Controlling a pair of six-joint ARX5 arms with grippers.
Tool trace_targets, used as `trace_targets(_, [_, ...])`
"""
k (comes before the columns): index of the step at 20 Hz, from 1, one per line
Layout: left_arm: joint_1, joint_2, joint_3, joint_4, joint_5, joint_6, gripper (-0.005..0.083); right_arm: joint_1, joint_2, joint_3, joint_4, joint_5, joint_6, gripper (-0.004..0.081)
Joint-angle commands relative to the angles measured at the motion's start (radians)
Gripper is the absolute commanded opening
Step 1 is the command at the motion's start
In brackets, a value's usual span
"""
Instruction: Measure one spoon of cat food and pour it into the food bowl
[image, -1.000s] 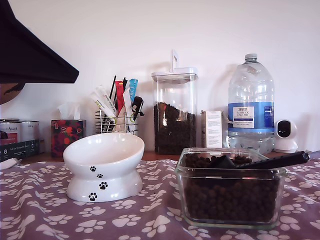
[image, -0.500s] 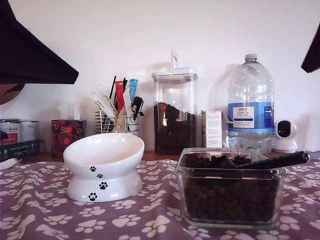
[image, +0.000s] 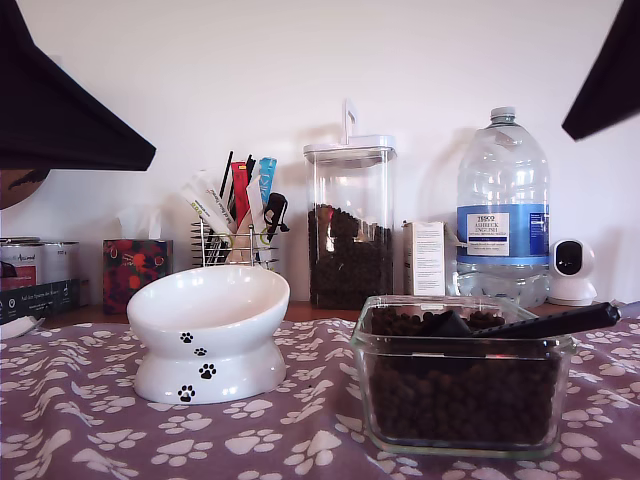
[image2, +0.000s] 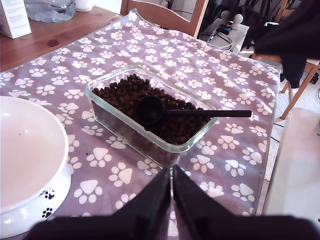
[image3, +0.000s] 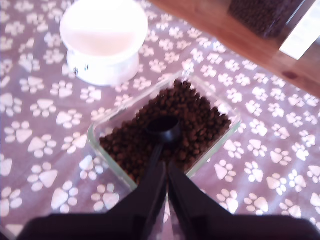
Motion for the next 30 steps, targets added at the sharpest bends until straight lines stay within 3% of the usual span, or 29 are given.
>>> trace_targets(1, [-0.002,0.005,-0.002,0.012,0.000,0.005,-0.0019,0.013,0.001,-0.030,0.016,-0.009,0.017,0.0000])
trace_targets(4, [-0.002,0.005,-0.002,0.013,-0.002,0.005,-0.0019,0.018,0.008,-0.039,0.017,-0.076,0.023,0.0126])
trace_targets(7, [-0.002,0.005,-0.002,0.014,-0.008,0.005,-0.0019,0.018,0.024,-0.062,0.018,-0.085,0.062,0.0235])
trace_targets(20, [-0.002,0.005,-0.002,0.015,-0.018,0.005,-0.0019,0.013,0.241,-0.137,0.189,-0.063,0.067,0.0235])
trace_targets(25, [-0.002,0.004,-0.002,0.015,-0.018,0.005,-0.0019,-0.016,0.263,-0.160,0.205,-0.005,0.058,0.0235])
trace_targets(30, [-0.002,0.004,-0.002,0.016,-0.018,0.005,-0.0019,-0.031,0.263,-0.178,0.214,-0.008,0.059,0.0230])
